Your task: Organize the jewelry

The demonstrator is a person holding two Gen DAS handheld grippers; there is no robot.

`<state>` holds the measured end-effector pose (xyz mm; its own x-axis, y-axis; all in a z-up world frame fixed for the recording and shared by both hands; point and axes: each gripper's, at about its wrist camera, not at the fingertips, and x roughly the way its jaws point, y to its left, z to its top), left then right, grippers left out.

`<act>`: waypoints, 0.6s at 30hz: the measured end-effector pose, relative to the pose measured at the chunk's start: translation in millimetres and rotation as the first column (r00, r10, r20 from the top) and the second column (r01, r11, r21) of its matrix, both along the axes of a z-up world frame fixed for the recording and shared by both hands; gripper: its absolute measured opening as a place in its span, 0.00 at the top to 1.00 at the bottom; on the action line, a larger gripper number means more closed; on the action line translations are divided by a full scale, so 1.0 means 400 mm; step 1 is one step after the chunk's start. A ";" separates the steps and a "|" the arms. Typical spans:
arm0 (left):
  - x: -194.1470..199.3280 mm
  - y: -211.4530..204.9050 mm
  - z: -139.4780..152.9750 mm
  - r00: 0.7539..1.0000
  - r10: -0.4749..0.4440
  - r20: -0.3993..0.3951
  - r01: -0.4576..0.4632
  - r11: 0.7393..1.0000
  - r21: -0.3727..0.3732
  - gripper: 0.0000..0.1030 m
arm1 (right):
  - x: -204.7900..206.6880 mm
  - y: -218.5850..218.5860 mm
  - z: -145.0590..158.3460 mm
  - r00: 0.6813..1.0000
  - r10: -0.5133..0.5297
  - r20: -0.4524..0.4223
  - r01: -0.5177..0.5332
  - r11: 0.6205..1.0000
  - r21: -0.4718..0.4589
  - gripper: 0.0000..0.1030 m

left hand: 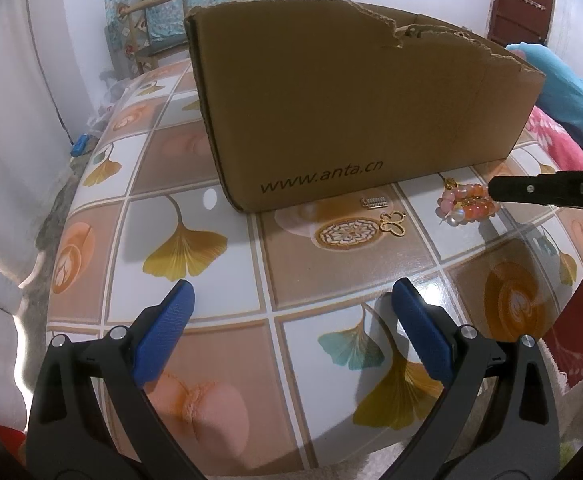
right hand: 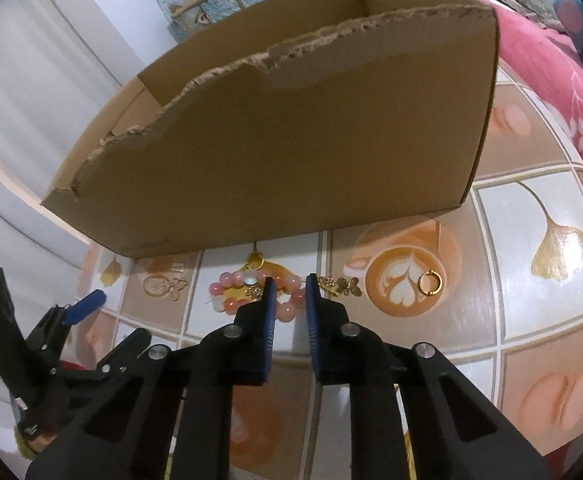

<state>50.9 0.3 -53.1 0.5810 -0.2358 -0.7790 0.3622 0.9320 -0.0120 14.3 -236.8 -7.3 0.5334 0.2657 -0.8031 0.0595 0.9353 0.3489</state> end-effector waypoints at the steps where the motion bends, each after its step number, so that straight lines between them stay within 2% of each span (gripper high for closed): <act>1: -0.001 -0.001 -0.001 1.000 -0.001 0.001 0.001 1.000 0.000 0.07 | 0.003 0.007 -0.002 1.000 0.004 -0.005 -0.004 1.000 -0.013 0.86; 5: -0.004 -0.001 0.000 1.000 -0.004 0.005 0.004 1.000 -0.002 0.07 | 0.012 0.033 -0.007 1.000 0.020 -0.013 -0.020 0.997 -0.068 0.87; 7: -0.003 -0.002 -0.001 1.000 -0.004 0.007 0.004 1.000 -0.002 0.07 | 0.015 0.059 -0.005 0.999 0.043 -0.016 -0.044 0.991 -0.125 0.87; 10: -0.003 -0.005 -0.001 1.000 -0.003 0.008 0.003 1.000 -0.003 0.07 | 0.021 0.107 -0.002 0.996 0.088 -0.026 -0.092 0.969 -0.228 0.87; 13: -0.002 -0.004 -0.001 1.000 -0.003 0.007 0.004 1.000 -0.003 0.07 | 0.029 0.137 -0.003 0.992 0.122 -0.036 -0.127 0.952 -0.279 0.87; 14: -0.002 -0.004 -0.001 1.000 -0.003 0.007 0.003 1.000 -0.003 0.07 | 0.031 0.141 -0.003 0.991 0.128 -0.038 -0.133 0.949 -0.287 0.90; 18: -0.002 -0.004 -0.001 1.000 -0.003 0.008 0.004 1.000 -0.004 0.07 | 0.037 0.160 -0.003 0.989 0.142 -0.039 -0.147 0.945 -0.291 0.91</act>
